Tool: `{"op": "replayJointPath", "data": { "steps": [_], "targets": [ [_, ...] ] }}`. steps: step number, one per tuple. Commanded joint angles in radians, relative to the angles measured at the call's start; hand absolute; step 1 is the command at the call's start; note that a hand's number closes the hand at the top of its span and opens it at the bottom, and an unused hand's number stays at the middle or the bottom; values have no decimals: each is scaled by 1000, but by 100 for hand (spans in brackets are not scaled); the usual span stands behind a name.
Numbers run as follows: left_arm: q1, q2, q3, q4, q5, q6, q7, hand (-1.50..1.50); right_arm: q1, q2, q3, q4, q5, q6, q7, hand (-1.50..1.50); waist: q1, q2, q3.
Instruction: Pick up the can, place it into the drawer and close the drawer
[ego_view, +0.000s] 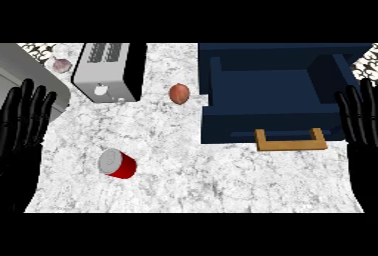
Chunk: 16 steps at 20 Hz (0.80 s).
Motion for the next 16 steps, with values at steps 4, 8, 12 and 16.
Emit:
{"op": "replayJointPath", "data": {
  "steps": [4, 8, 12, 16],
  "targets": [
    [16, 15, -110, -57, 192, -197, -27, -150, 2, 2, 8, -11, 40, -7, -26, -150, 17, -14, -9],
    [157, 61, -206, -47, 159, -220, 169, -150, 66, 17, 3, 33, 48, -53, 159, -150, 27, -14, -9],
    [189, 75, -216, -134, 173, -213, 272, -150, 26, 6, -5, 20, 63, -69, 249, -150, 26, -14, -9],
    [216, 105, -111, -157, 271, -275, 278, -150, 117, 5, -17, -59, 33, -31, 242, -150, 21, -14, -9]
  ]
}}
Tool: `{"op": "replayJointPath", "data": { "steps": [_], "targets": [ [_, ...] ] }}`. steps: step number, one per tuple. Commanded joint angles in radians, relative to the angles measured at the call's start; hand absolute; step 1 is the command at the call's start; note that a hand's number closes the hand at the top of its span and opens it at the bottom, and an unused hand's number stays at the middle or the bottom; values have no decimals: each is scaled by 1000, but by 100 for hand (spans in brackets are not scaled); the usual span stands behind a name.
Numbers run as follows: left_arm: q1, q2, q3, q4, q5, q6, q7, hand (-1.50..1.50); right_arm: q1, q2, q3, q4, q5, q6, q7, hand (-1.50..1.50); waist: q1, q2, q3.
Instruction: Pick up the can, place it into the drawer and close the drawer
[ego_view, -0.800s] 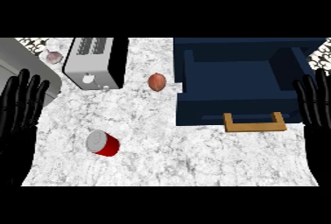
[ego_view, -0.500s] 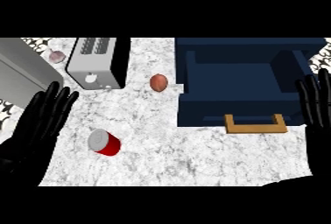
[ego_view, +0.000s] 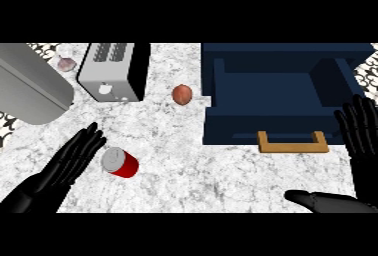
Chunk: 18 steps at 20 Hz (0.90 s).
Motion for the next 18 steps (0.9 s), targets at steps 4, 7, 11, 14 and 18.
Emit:
{"op": "replayJointPath", "data": {
  "steps": [4, 7, 11, 14, 18],
  "targets": [
    [71, -14, 44, -16, 43, -52, 11, -150, 71, -15, -66, -1, -56, 63, -37, -150, 0, 0, 0],
    [24, -31, 57, -25, 67, -22, 83, -150, 10, -40, -127, 84, -90, 86, -58, -150, 0, 1, 0],
    [-1, -59, 63, 84, 4, -22, 43, -150, 123, 9, -71, -10, -46, 86, -87, -150, -4, 0, 0],
    [58, -28, 132, 2, 70, -60, 74, -150, 117, 16, -87, 49, -40, 99, -142, -150, 0, 0, 0],
    [-5, -74, 84, 87, -8, -49, 55, -150, 135, 19, -102, 72, -56, 141, -176, -150, -1, 0, 0]
  ]
}}
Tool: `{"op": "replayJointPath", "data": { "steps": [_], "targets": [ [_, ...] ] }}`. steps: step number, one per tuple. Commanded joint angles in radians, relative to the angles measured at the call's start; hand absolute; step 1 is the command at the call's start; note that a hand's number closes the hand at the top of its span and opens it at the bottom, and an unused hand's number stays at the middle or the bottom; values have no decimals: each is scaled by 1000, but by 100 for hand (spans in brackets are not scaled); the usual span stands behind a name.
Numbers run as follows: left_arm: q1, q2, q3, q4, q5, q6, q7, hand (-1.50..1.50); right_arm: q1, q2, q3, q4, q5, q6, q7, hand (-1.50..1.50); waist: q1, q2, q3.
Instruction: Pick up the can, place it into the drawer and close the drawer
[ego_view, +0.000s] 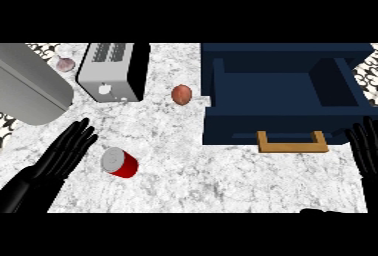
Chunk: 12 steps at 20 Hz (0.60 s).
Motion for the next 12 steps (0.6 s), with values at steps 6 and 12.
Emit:
{"op": "replayJointPath", "data": {
  "steps": [6, 12],
  "targets": [
    [-64, -34, 19, 228, -68, -57, -133, -150, -2, 4, -30, 22, 10, 32, -22, -150, 0, 1, 0],
    [-20, -61, 15, 273, -142, -54, -230, -150, 84, 39, -31, 11, 23, 68, -99, -150, -1, 0, 0]
  ]
}}
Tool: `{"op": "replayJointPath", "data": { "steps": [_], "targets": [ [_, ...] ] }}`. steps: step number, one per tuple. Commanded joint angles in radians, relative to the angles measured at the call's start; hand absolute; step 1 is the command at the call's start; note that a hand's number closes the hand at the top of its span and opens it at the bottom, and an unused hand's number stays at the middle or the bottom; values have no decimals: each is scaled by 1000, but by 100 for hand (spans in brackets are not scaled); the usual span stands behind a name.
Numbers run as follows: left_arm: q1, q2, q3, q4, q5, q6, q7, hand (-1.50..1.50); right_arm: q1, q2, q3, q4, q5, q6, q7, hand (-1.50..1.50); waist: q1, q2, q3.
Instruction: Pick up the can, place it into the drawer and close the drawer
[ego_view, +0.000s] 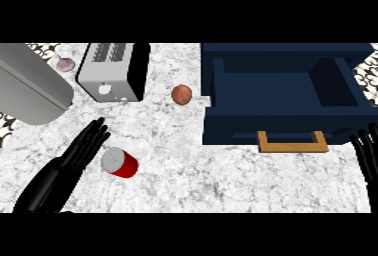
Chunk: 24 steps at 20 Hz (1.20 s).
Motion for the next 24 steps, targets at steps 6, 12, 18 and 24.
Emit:
{"op": "replayJointPath", "data": {
  "steps": [6, 12, 18, 24],
  "targets": [
    [80, -5, 15, 125, -88, -33, -199, -150, -34, 10, -27, 64, 8, 24, -32, -150, 4, 0, 0],
    [-38, -9, 58, 184, -74, -9, -130, -150, -46, -29, -105, 83, -66, 84, -25, -150, 1, 0, 0],
    [-62, -11, 81, 378, -162, 17, -302, -150, -14, 37, -33, -24, 11, 37, 23, -150, 0, 0, 0],
    [-141, 29, 130, 599, -174, -27, -449, -150, -31, 7, -95, 78, -31, 91, -52, -150, -2, 1, 0]
  ]
}}
